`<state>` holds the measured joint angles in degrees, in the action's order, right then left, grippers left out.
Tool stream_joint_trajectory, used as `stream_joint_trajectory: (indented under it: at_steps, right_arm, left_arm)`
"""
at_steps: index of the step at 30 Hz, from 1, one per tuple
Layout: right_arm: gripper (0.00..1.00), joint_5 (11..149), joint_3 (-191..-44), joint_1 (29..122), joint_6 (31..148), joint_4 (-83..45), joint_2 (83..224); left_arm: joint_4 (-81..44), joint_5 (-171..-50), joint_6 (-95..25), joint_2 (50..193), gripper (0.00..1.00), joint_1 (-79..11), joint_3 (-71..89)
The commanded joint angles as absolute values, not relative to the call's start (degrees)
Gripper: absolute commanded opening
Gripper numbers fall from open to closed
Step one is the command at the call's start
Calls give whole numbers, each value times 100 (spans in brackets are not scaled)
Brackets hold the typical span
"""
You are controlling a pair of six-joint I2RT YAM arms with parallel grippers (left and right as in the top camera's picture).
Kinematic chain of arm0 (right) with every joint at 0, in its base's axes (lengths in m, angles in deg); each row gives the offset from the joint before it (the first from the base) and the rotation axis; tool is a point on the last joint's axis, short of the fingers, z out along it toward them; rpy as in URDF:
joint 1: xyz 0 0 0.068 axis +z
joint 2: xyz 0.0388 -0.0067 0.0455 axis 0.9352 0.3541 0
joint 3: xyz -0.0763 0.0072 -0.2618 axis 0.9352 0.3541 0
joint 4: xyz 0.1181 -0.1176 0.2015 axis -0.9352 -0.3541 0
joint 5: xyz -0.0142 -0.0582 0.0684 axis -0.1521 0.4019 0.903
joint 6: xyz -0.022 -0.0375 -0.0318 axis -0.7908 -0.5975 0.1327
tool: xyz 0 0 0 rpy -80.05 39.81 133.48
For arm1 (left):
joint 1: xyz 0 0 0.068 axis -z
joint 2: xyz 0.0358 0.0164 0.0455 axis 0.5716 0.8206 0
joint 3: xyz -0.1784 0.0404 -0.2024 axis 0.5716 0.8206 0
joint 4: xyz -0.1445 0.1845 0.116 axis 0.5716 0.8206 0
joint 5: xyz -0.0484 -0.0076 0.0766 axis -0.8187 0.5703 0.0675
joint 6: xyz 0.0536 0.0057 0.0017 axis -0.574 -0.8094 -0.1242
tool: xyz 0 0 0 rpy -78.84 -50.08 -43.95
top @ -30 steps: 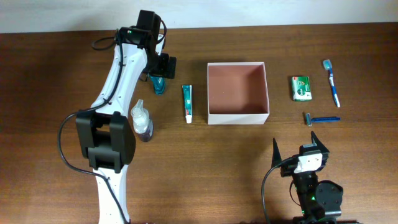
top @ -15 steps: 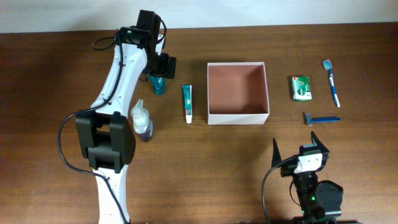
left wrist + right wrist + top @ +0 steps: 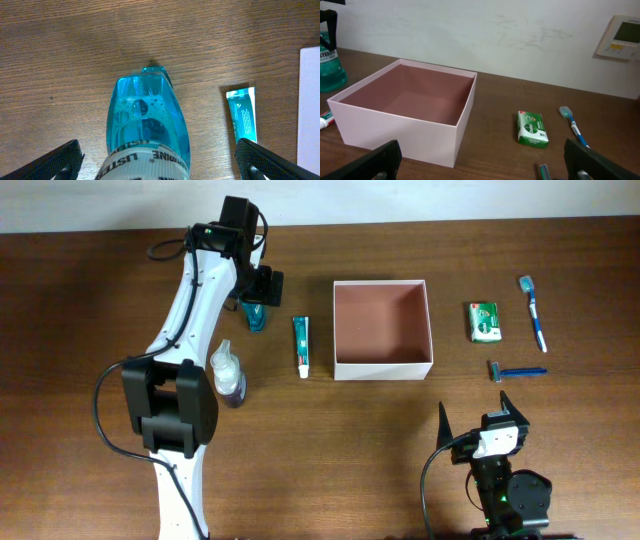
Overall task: Pack container
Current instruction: 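Lower the left gripper around the Listerine bottle and close it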
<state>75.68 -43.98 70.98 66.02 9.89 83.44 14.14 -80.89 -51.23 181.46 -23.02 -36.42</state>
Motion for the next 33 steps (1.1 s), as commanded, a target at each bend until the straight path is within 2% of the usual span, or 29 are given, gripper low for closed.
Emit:
stream_joint_trajectory:
  at_steps: [1, 16, 33]
  right_arm:
    - [99, 7493, -4372, 7150, 6602, 952, 8283]
    - [99, 7493, -4372, 7150, 6602, 952, 8283]
    - [99, 7493, -4372, 7150, 6602, 952, 8283]
  left_arm:
    - [1441, -8116, -5088, 18144, 99, -2289, -3694]
    - [1478, -8116, -5088, 18144, 99, -2289, -3694]
    - [982, -8116, -5088, 18144, 100, -2289, -3694]
